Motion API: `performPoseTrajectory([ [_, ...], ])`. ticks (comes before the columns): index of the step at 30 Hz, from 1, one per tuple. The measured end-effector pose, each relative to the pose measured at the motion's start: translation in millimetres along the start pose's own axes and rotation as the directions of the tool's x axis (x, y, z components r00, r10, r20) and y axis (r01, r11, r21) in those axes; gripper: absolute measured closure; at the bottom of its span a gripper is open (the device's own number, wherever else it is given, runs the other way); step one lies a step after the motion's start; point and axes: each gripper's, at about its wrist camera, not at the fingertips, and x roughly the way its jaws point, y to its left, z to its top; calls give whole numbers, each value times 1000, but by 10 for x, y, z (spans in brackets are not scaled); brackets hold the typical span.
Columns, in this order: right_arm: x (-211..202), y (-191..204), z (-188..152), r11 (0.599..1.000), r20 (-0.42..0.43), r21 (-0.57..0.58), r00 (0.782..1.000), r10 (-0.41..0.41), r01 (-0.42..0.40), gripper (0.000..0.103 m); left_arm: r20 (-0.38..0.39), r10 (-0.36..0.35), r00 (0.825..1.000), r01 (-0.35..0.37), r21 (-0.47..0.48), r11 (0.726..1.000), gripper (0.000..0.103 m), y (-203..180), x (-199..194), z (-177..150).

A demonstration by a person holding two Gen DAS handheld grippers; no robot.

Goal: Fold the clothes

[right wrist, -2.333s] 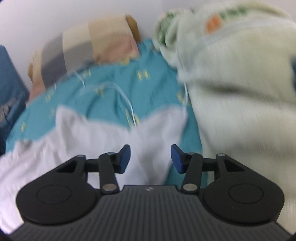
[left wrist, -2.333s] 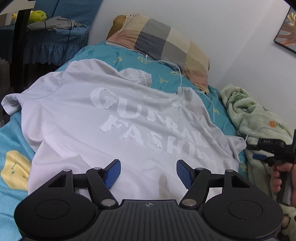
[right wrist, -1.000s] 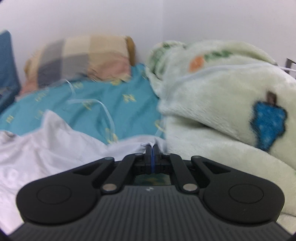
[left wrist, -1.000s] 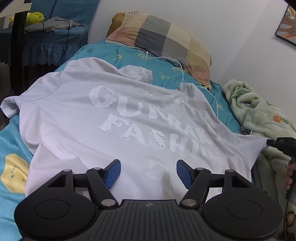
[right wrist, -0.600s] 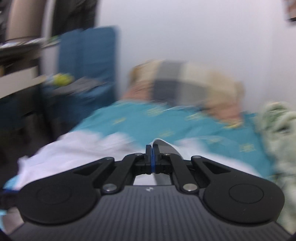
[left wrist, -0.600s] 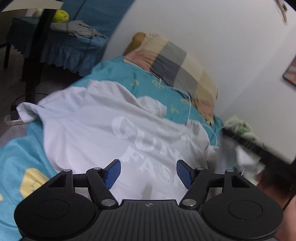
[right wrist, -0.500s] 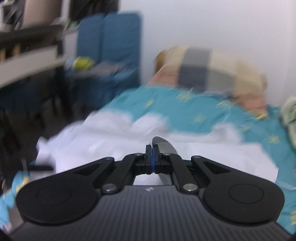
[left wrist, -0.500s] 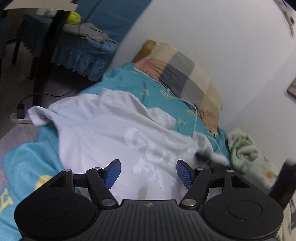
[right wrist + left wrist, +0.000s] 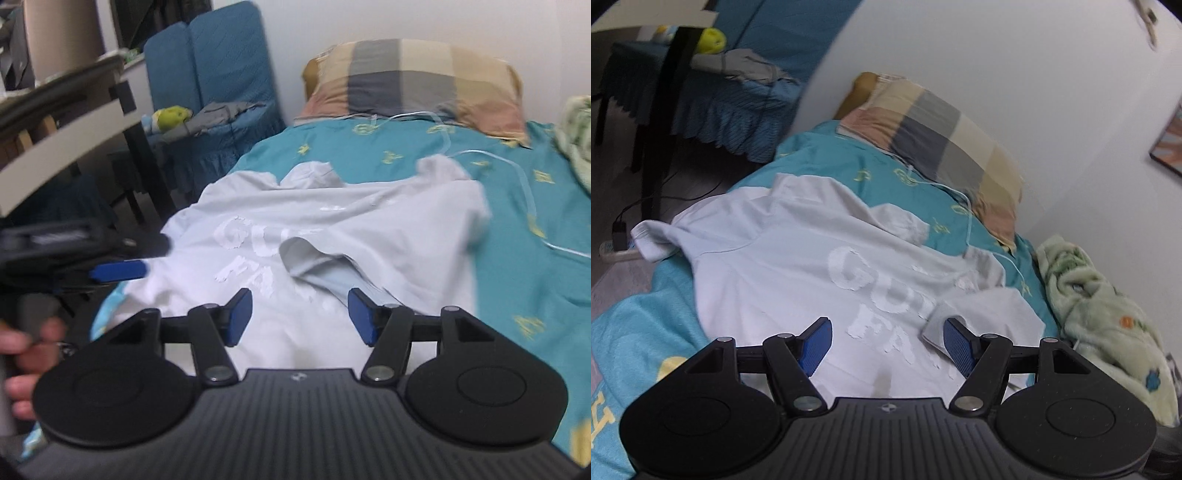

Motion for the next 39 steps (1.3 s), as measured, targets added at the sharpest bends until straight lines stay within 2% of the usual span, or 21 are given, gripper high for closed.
performPoseTrajectory([
  [4, -574, -101, -179, 992, -26, 91, 996, -81, 83, 43, -12, -30, 999, 32, 117, 993, 35, -265, -33, -154],
  [6, -779, -115, -325, 989, -31, 100, 994, -104, 107, 43, -26, -47, 999, 51, 169, 984, 35, -379, -53, -259],
  [8, -949, -133, -452, 983, -18, 112, 990, -143, 144, 43, -59, -101, 993, 110, 168, 980, 34, -435, -75, -361],
  [15, -1091, -336, -538, 969, 49, 128, 975, -218, 210, 43, -75, -95, 993, 114, 325, 939, 35, -759, -78, -674],
  [20, -1076, -536, -534, 954, 42, 182, 967, -251, 240, 43, -86, -68, 994, 100, 454, 885, 35, -1038, 84, -885],
  [24, -1129, -698, -550, 942, 57, 232, 963, -263, 243, 43, -80, -32, 996, 70, 544, 836, 35, -1368, 407, -935],
  [27, -1147, -828, -556, 933, 66, 277, 964, -259, 231, 43, -84, -25, 996, 69, 577, 814, 34, -1625, 753, -878],
  [29, -1149, -909, -564, 926, 69, 304, 964, -256, 224, 43, -78, -23, 997, 64, 590, 805, 34, -1800, 1006, -828],
  [31, -1141, -989, -579, 918, 70, 329, 964, -256, 220, 43, -70, 10, 997, 34, 593, 804, 34, -1944, 1290, -782],
  [34, -1118, -1148, -613, 899, 65, 382, 964, -257, 214, 43, -57, 111, 992, -56, 592, 804, 35, -2037, 1736, -721],
  [36, -1100, -1259, -639, 881, 57, 425, 966, -253, 206, 43, -58, 146, 987, -82, 603, 794, 44, -2053, 1955, -703],
  [37, -1093, -1302, -648, 873, 52, 444, 967, -250, 201, 43, -63, 165, 984, -93, 607, 789, 62, -2050, 2032, -689],
  [38, -1094, -1327, -656, 868, 50, 457, 969, -242, 194, 43, -68, 175, 982, -99, 602, 792, 88, -2039, 2081, -651],
  [39, -1101, -1329, -662, 866, 53, 464, 970, -236, 185, 43, -62, 167, 984, -100, 583, 806, 96, -2020, 2081, -576],
])
